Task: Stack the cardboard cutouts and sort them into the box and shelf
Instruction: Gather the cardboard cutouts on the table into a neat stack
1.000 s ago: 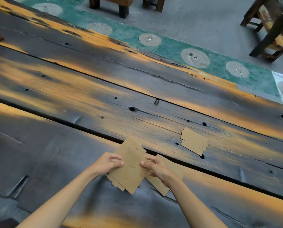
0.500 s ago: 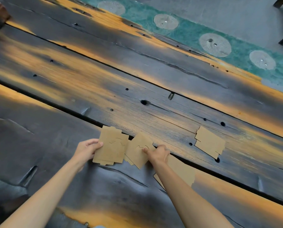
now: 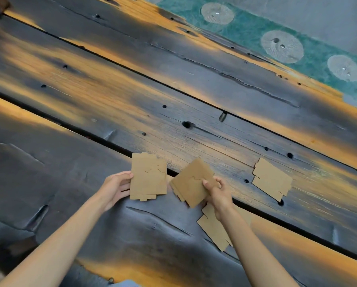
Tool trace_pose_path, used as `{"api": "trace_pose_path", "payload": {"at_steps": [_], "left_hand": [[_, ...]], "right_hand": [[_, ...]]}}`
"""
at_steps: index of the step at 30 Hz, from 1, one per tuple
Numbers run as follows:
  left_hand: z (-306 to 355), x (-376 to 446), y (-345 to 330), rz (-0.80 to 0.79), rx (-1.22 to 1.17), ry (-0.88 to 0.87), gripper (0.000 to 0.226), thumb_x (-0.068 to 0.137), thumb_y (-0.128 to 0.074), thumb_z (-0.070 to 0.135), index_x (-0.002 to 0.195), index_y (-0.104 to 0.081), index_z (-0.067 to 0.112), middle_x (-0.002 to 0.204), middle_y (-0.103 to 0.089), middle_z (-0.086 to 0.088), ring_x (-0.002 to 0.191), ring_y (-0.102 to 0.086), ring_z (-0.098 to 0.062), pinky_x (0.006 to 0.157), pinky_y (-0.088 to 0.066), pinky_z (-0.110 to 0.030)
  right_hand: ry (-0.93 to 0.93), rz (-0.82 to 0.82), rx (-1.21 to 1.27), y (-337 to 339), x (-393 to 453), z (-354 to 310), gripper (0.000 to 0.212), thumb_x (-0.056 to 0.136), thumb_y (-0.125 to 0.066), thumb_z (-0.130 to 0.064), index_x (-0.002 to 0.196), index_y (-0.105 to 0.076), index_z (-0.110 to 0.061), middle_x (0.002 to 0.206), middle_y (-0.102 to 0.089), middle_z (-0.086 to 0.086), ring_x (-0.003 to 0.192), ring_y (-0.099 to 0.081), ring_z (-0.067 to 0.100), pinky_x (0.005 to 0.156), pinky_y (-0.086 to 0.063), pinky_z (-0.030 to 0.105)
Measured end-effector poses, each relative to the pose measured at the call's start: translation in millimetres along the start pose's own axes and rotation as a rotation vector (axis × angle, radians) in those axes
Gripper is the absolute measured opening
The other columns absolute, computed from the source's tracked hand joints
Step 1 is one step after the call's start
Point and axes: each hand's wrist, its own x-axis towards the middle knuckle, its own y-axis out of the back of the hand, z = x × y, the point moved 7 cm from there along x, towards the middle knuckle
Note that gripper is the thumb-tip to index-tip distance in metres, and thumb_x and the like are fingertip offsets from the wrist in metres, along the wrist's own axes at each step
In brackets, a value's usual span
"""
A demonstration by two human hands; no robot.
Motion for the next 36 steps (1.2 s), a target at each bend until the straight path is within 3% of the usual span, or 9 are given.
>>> {"api": "trace_pose_path", "payload": {"at_steps": [7,13,15,17,19,21,24,32,36], "left_hand": [[-11.5,-6.4,-42.6,-0.184,0.086,0.014,0.030,0.101,-0.053,0.013,0.125,-0.070,0.009,0.123,-0.075,-0.015,0.112,-0.073,-0.031,0.083,-0.063,-0.035],[-29.3,-34.8,-92.2,-0.443,0.187,0.050,0.032,0.102,-0.055,0.017,0.130,-0.069,0.009,0.130,-0.070,-0.020,0.121,-0.067,-0.037,0.096,-0.059,-0.044],[-34.7,-44.6,-104.2,-0.507,0.188,0.059,0.033,0.102,-0.055,0.017,0.131,-0.068,0.008,0.132,-0.069,-0.021,0.123,-0.066,-0.038,0.097,-0.058,-0.046],[-40.2,-52.4,-111.9,-0.554,0.179,0.065,0.034,0.103,-0.055,0.017,0.134,-0.066,0.008,0.135,-0.067,-0.022,0.125,-0.064,-0.039,0.098,-0.057,-0.048],[-44.9,-58.3,-116.1,-0.587,0.170,0.069,0.036,0.102,-0.057,0.018,0.136,-0.064,0.008,0.137,-0.065,-0.022,0.127,-0.063,-0.039,0.102,-0.055,-0.050],[-49.0,-62.6,-118.3,-0.605,0.166,0.075,0.039,0.099,-0.061,0.021,0.137,-0.064,0.008,0.138,-0.064,-0.022,0.126,-0.063,-0.038,0.104,-0.053,-0.051],[-53.8,-66.9,-121.1,-0.638,0.186,0.077,0.041,0.101,-0.060,0.024,0.138,-0.062,0.007,0.139,-0.063,-0.023,0.128,-0.061,-0.039,0.103,-0.054,-0.051],[-63.3,-69.3,-131.2,-0.589,0.279,0.052,0.033,0.096,-0.067,0.017,0.128,-0.070,0.007,0.131,-0.070,-0.018,0.123,-0.066,-0.034,0.098,-0.057,-0.047],[-67.6,-63.9,-129.9,-0.495,0.338,0.032,0.028,0.097,-0.065,0.014,0.122,-0.074,0.008,0.123,-0.074,-0.017,0.115,-0.071,-0.032,0.089,-0.062,-0.039]], "right_hand": [[0.112,-0.254,0.011,36.4,-27.4,-39.0,0.037,0.087,-0.079,-0.022,0.121,-0.066,-0.027,0.113,-0.076,0.005,0.101,-0.074,0.019,0.076,-0.061,0.036],[0.104,-0.336,-0.218,28.6,-44.9,-33.9,0.039,0.078,-0.085,-0.041,0.114,-0.070,-0.046,0.127,-0.065,0.007,0.116,-0.065,0.026,0.099,-0.055,0.054],[0.137,-0.328,-0.238,26.9,-50.9,-31.9,0.039,0.078,-0.085,-0.042,0.114,-0.071,-0.050,0.125,-0.063,0.004,0.113,-0.064,0.017,0.095,-0.058,0.046],[0.184,-0.307,-0.259,27.6,-56.9,-29.5,0.043,0.077,-0.086,-0.040,0.116,-0.071,-0.052,0.104,-0.061,-0.006,0.085,-0.062,0.001,0.078,-0.059,0.028],[0.232,-0.305,-0.276,28.7,-60.6,-25.7,0.052,0.078,-0.085,-0.038,0.127,-0.067,-0.044,0.077,-0.047,-0.011,0.060,-0.051,-0.002,0.061,-0.050,0.019],[0.259,-0.278,-0.298,32.6,-61.4,-21.0,0.060,0.080,-0.084,-0.036,0.136,-0.063,-0.034,0.070,-0.044,-0.012,0.056,-0.049,-0.003,0.057,-0.044,0.015],[0.264,-0.242,-0.280,37.2,-62.7,-12.6,0.062,0.079,-0.086,-0.029,0.137,-0.063,-0.025,0.075,-0.063,-0.014,0.064,-0.058,-0.010,0.059,-0.044,0.007],[0.234,-0.109,-0.255,51.9,-67.4,10.8,0.055,0.079,-0.086,-0.032,0.129,-0.065,-0.025,0.090,-0.061,0.003,0.079,-0.057,0.009,0.073,-0.049,0.023],[0.239,-0.102,-0.283,65.8,-70.4,22.2,0.030,0.091,-0.071,-0.044,0.118,-0.071,-0.030,0.103,-0.072,-0.009,0.099,-0.066,0.011,0.090,-0.054,0.036]]}}
